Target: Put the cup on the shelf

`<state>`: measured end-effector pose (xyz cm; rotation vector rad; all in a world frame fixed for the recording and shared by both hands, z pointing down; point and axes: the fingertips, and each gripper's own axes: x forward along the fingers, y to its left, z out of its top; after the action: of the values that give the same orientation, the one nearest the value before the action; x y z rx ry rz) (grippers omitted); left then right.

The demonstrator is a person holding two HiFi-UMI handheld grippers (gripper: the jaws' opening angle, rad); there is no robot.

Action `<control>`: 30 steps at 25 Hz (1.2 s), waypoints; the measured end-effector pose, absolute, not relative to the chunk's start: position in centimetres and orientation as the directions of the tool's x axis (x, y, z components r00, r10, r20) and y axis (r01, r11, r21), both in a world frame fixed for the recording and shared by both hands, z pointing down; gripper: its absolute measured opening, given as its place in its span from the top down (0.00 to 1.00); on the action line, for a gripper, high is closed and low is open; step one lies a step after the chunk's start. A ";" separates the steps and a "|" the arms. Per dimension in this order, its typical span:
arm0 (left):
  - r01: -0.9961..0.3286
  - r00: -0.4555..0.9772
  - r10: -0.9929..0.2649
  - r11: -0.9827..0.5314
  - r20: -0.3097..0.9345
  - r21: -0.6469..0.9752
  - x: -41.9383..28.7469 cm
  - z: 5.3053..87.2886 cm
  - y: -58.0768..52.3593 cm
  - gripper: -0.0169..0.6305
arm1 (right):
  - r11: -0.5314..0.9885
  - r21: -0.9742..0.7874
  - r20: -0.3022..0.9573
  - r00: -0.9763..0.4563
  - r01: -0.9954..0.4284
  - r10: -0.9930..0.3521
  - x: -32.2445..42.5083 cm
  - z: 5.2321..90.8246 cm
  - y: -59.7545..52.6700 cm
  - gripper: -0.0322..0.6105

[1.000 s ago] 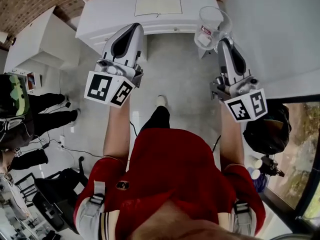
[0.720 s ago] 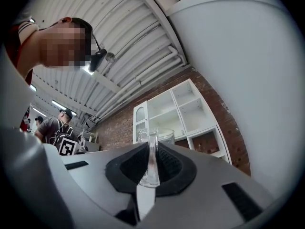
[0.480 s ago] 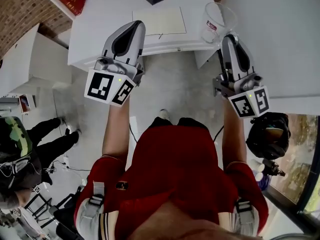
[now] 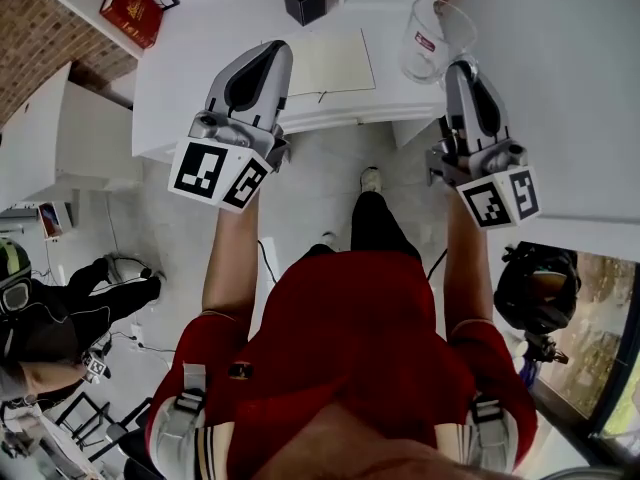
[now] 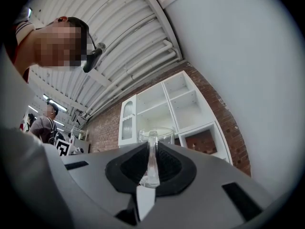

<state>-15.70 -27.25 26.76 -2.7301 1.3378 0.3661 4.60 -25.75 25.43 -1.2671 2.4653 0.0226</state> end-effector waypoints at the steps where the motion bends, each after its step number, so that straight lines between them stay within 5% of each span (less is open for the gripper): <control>1: -0.790 0.588 -0.771 -0.612 -0.245 0.032 -15.6 26.9 -28.1 0.97 | 0.599 -0.154 -0.333 -0.529 -0.786 -0.780 4.8 25.5 -26.8 0.91; 30: -0.866 0.489 -0.843 -0.500 -0.225 -0.007 -8.4 21.4 -54.3 0.97 | 0.767 -0.135 -0.426 -0.662 -0.627 -0.616 9.7 12.8 -57.0 0.91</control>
<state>-8.37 -54.29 21.42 -2.6057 1.5025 0.2917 9.69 -57.04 12.80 -0.9387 2.5090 0.0326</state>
